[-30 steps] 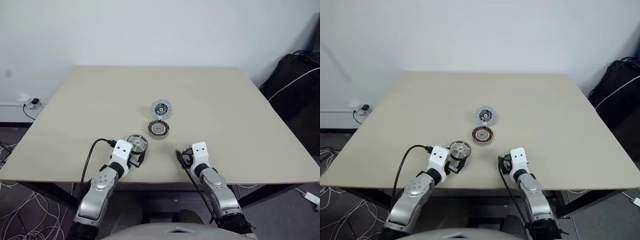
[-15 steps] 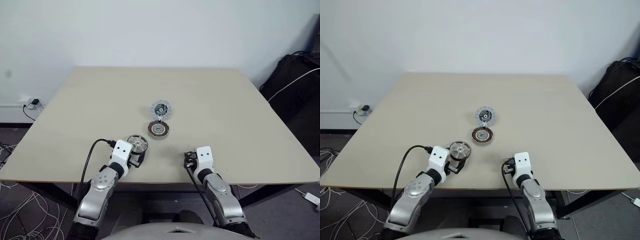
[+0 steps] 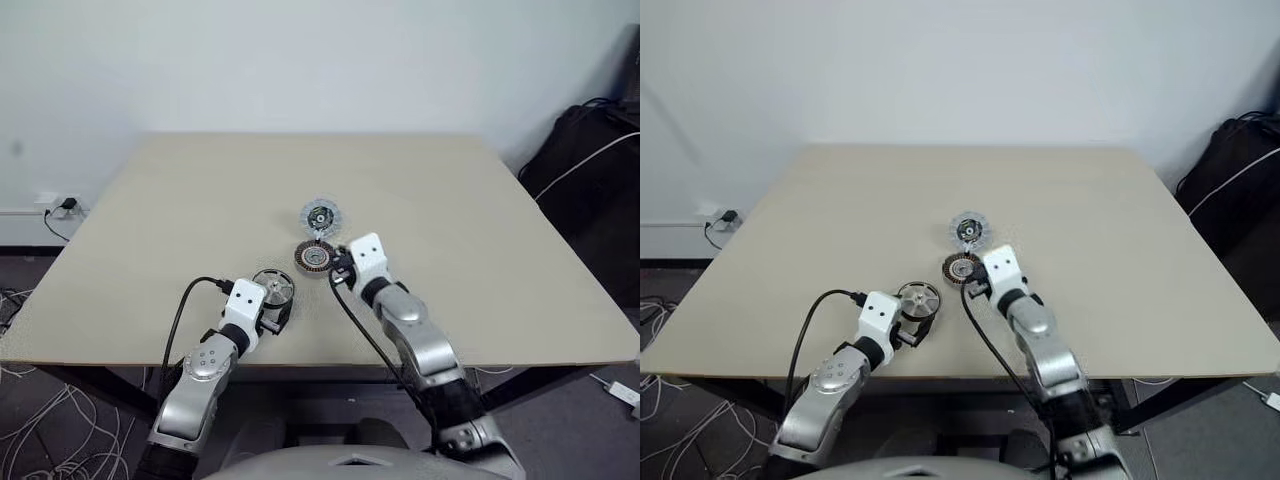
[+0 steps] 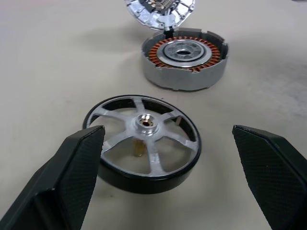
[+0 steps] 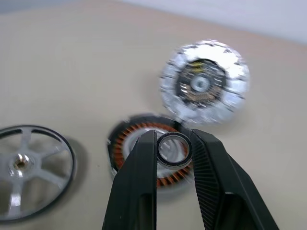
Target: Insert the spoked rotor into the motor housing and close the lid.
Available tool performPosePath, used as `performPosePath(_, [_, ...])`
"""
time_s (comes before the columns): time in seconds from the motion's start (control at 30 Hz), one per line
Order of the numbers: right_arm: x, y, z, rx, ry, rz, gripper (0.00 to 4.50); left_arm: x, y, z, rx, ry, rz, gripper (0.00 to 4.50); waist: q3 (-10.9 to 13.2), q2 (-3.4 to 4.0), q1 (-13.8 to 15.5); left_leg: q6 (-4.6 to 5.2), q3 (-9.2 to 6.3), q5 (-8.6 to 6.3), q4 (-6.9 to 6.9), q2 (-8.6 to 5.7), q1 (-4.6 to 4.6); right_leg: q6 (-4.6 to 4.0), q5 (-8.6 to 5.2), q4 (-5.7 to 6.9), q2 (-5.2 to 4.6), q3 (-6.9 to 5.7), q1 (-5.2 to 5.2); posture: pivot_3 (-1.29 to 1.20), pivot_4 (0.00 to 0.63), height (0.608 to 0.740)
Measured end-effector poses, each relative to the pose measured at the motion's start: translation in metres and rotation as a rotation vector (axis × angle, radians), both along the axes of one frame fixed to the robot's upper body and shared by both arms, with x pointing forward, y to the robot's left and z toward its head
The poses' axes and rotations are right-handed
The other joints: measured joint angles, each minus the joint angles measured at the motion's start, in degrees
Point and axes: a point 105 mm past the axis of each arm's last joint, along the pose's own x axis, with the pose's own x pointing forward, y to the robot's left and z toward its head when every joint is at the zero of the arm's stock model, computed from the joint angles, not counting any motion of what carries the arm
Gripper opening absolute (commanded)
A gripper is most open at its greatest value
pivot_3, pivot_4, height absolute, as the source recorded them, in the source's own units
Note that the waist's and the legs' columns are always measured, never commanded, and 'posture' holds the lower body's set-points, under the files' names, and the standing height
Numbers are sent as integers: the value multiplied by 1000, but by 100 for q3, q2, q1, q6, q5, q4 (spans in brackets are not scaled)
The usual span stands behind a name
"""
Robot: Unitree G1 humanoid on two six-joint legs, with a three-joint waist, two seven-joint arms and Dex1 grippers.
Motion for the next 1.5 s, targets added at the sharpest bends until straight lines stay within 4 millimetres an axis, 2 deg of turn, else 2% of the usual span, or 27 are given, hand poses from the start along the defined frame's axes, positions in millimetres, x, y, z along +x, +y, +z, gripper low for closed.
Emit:
performPosePath(0.2, [14,16,-19,-45,60,37,699,-2,3,-2,-2,7,26,4500,1,1,-30,-17,0,10,0,-5,-1,2,1,-4,1,6,-1,0,0,740])
performPosePath(0.3, [21,22,-22,-78,52,60,699,-3,4,-3,-3,9,39,4500,1,2,-58,-20,0,12,-3,-4,0,3,2,1,4,5,-2,0,0,740])
performPosePath(0.5, [25,27,-34,-99,82,83,699,-5,5,-5,-5,13,53,4500,2,3,-111,-31,0,18,-5,-4,2,4,3,6,6,6,-3,0,0,740])
performPosePath(0.83, [36,26,-36,-102,97,71,699,-6,6,-6,-5,15,62,4500,2,5,-169,-38,-1,22,-8,-3,5,6,4,13,14,12,-8,0,0,740])
performPosePath(1.1, [35,32,-42,-97,120,85,699,-8,6,-6,-7,18,68,4500,3,6,-172,-39,-1,23,-8,-3,5,5,4,13,15,15,-10,0,0,740])
performPosePath(1.5, [43,36,-36,-102,108,94,699,-9,12,-5,-3,10,102,4500,4,8,-180,-41,-1,24,-13,-2,4,4,4,16,17,17,-16,0,0,740])
